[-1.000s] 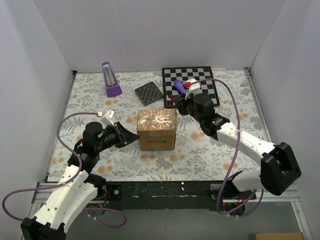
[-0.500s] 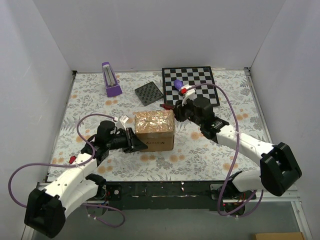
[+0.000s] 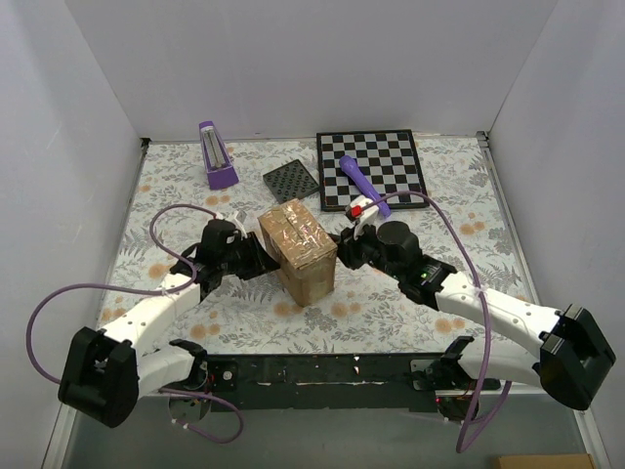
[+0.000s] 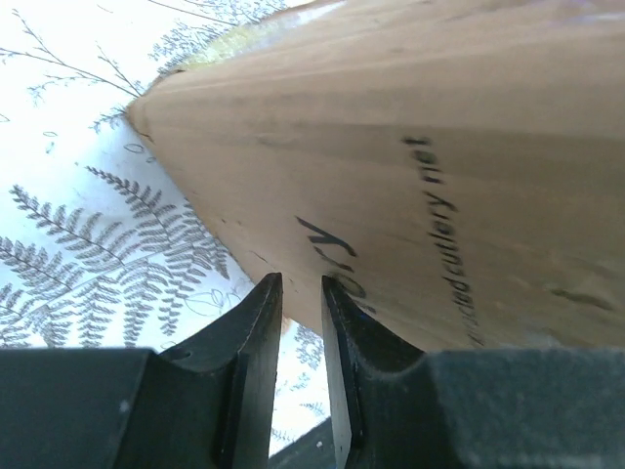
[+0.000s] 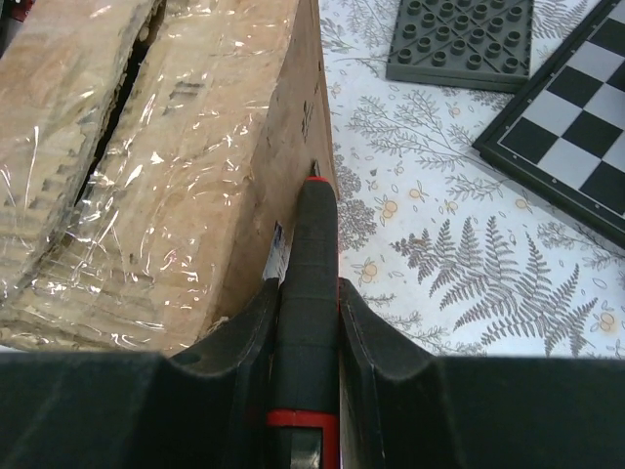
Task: Unpack the express box
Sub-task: Adjust the express box at the center of the board.
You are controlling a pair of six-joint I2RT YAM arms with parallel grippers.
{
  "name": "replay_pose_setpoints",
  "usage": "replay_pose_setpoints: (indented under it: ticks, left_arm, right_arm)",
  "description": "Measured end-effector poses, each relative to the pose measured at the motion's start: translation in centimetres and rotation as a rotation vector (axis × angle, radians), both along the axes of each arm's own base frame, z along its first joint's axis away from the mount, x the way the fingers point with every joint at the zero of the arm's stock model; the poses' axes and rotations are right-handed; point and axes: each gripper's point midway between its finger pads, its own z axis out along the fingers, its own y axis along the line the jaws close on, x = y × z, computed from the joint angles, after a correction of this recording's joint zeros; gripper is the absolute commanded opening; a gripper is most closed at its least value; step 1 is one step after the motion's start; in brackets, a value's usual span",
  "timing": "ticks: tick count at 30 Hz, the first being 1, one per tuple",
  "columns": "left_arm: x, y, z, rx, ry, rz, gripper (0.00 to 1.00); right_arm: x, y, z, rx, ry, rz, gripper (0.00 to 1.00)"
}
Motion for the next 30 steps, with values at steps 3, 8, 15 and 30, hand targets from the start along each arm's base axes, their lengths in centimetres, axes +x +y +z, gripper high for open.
replay_pose_setpoints:
  ticks: [3, 8, 15, 30]
  left_arm:
    - [0.8, 0.2, -0.9, 0.036, 0.004, 0.004, 0.25]
    - [1.8, 0.3, -2.5, 0.094, 0.027, -0.004, 0.3]
    - [3.6, 0.7, -2.6, 0.175, -0.018, -0.02, 0.33]
    - [5.9, 3.7, 0.5, 0.265, -0.158, 0.153, 0.43]
  right_arm:
    - [-0.7, -0.2, -0.3, -0.009, -0.01, -0.024, 0.01]
    - [-1.6, -0.5, -0.4, -0.014, -0.027, -0.073, 0.01]
    - [-2.4, -1.0, -0.6, -0.023, -0.021, -0.14, 0.01]
    - [-3.5, -3.8, -6.2, -0.219, 0.143, -0.245, 0.01]
